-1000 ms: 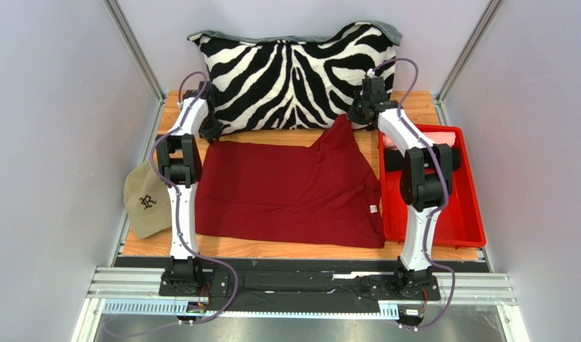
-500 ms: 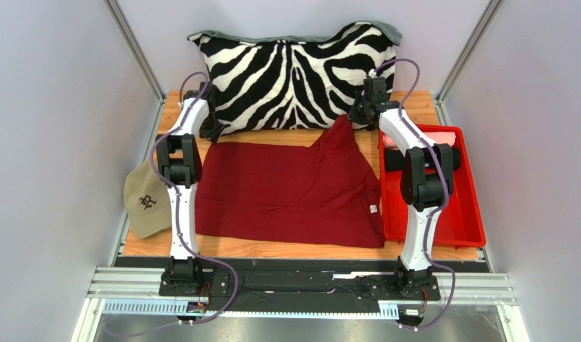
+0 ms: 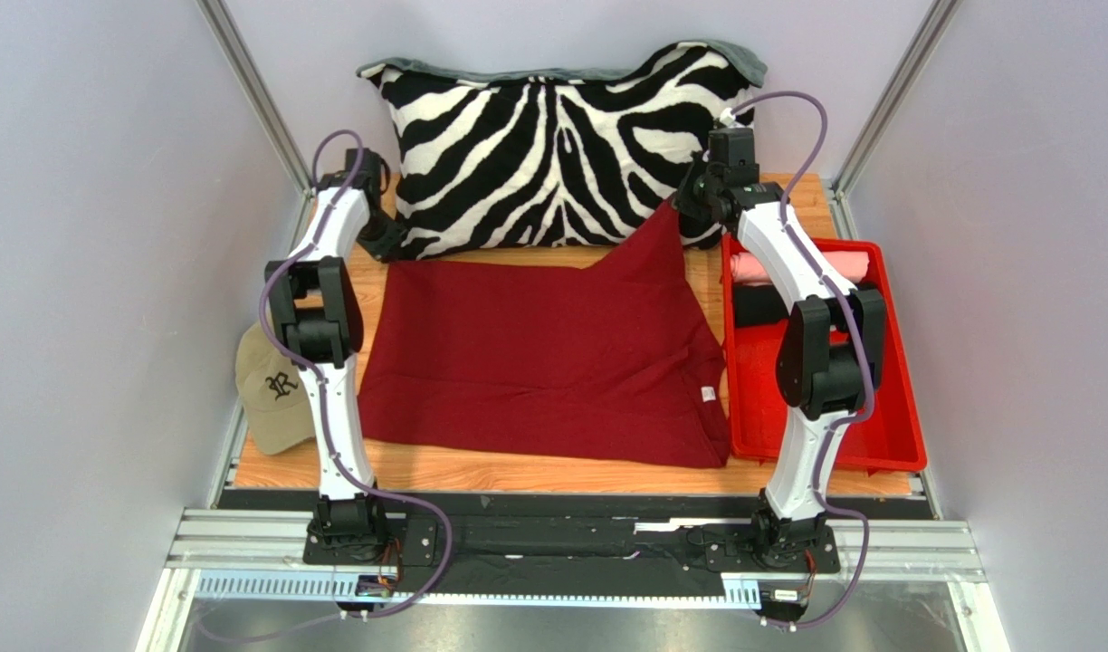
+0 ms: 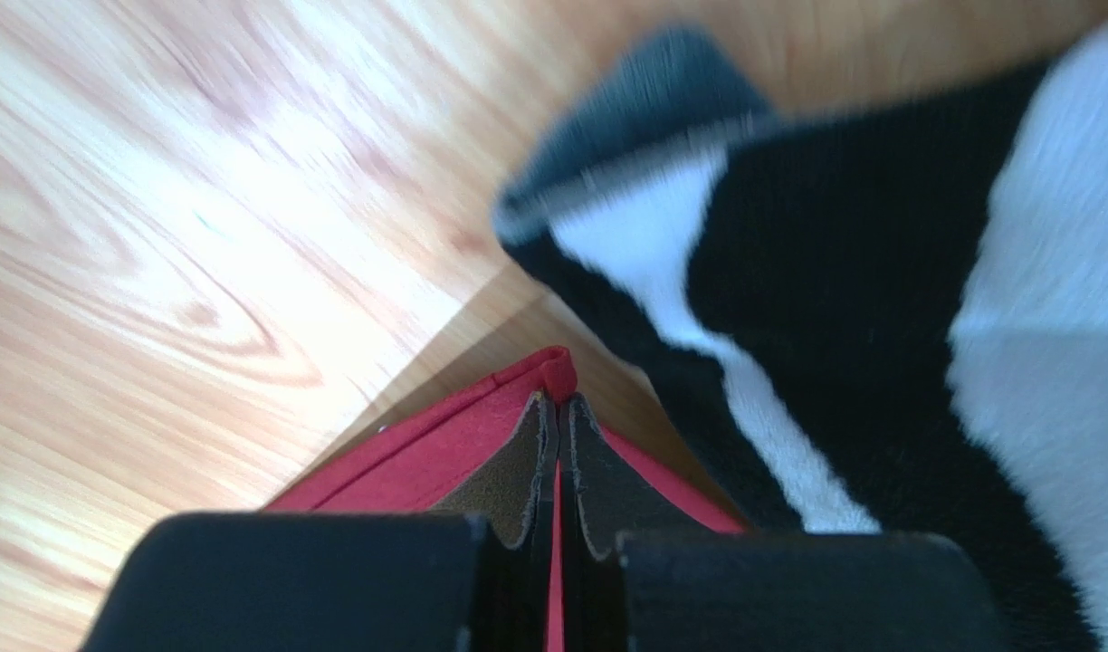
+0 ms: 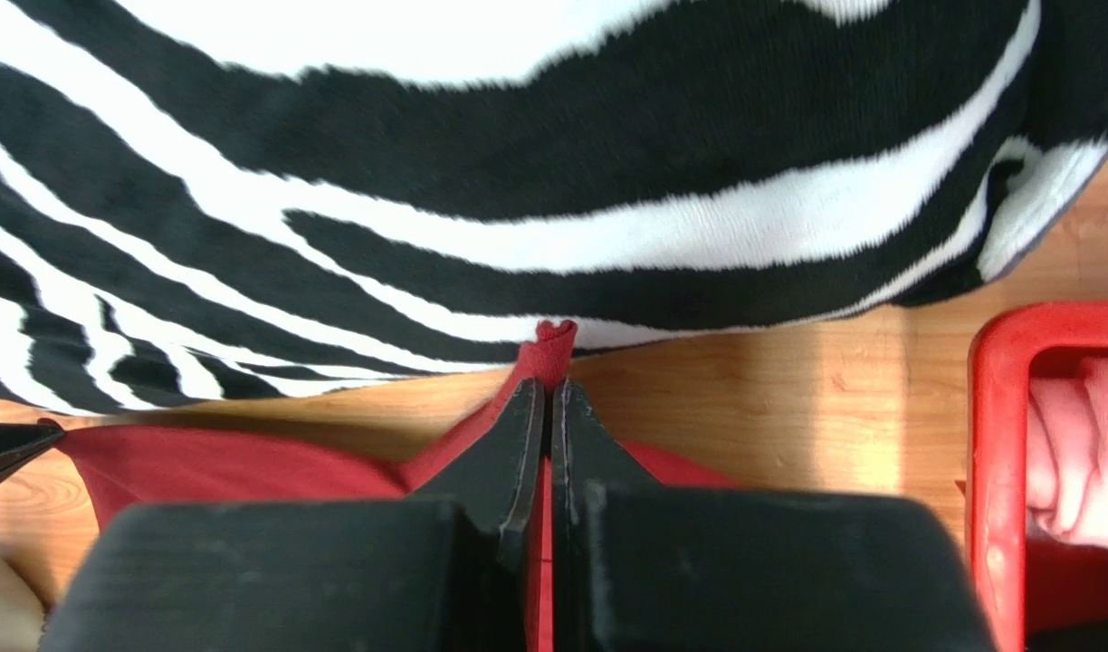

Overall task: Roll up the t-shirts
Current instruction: Fold the T-shirt at the center of the board.

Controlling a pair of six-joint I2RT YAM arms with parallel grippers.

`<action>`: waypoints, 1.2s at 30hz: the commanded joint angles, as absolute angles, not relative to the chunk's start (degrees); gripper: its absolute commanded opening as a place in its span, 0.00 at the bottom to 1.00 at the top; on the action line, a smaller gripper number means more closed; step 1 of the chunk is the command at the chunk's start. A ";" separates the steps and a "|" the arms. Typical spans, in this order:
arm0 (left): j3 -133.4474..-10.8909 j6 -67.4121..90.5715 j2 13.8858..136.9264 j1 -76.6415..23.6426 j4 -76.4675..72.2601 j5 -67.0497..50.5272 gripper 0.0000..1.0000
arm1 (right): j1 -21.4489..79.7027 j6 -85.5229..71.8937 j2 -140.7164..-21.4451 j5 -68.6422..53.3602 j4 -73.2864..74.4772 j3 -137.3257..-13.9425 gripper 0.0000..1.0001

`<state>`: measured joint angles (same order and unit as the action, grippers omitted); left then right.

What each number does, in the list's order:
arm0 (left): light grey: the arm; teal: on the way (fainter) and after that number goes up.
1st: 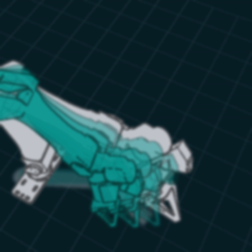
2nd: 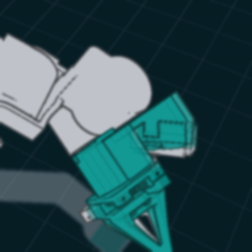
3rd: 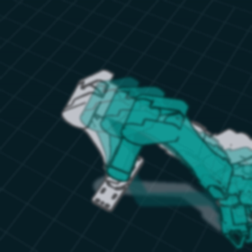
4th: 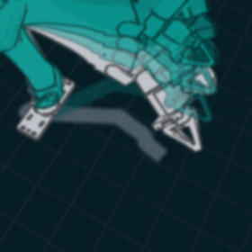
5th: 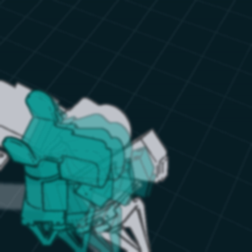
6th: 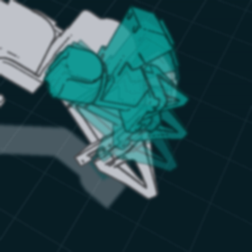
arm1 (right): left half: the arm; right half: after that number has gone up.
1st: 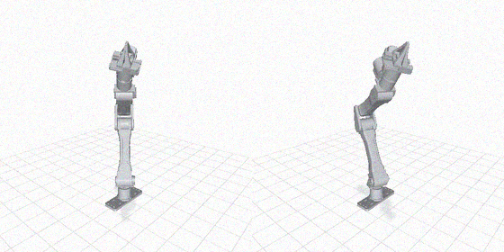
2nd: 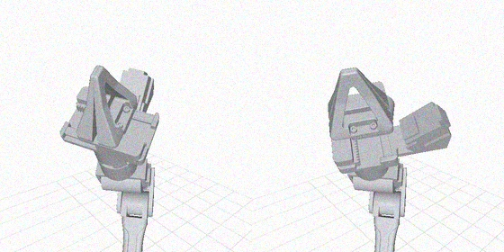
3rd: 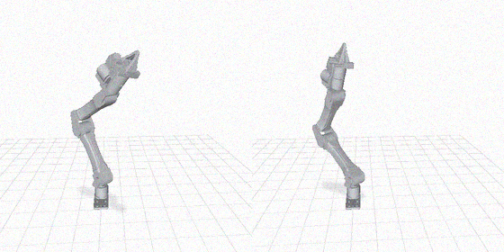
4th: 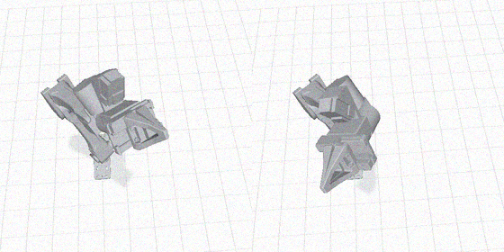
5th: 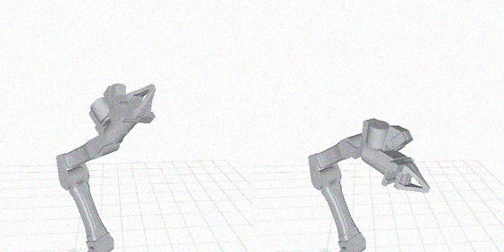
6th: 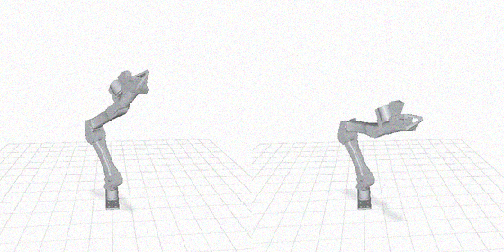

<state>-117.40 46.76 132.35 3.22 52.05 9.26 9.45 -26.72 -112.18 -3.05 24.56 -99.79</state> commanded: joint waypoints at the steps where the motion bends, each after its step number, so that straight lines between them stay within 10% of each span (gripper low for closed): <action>1: -119.44 43.68 128.24 4.66 49.66 5.19 0.00 | 9.14 -27.24 -110.30 -2.99 25.40 -103.18 0.00; 26: -89.92 46.67 111.18 5.19 45.88 3.52 0.00 | 11.60 -30.15 -97.38 -0.18 30.14 -73.92 0.00; 36: -84.73 45.79 111.71 5.36 44.56 2.55 0.00 | 12.92 -31.55 -95.62 4.13 29.79 -67.24 0.16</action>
<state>-85.58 46.09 114.04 4.97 45.74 2.79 12.14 -30.55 -99.07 0.67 30.55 -69.58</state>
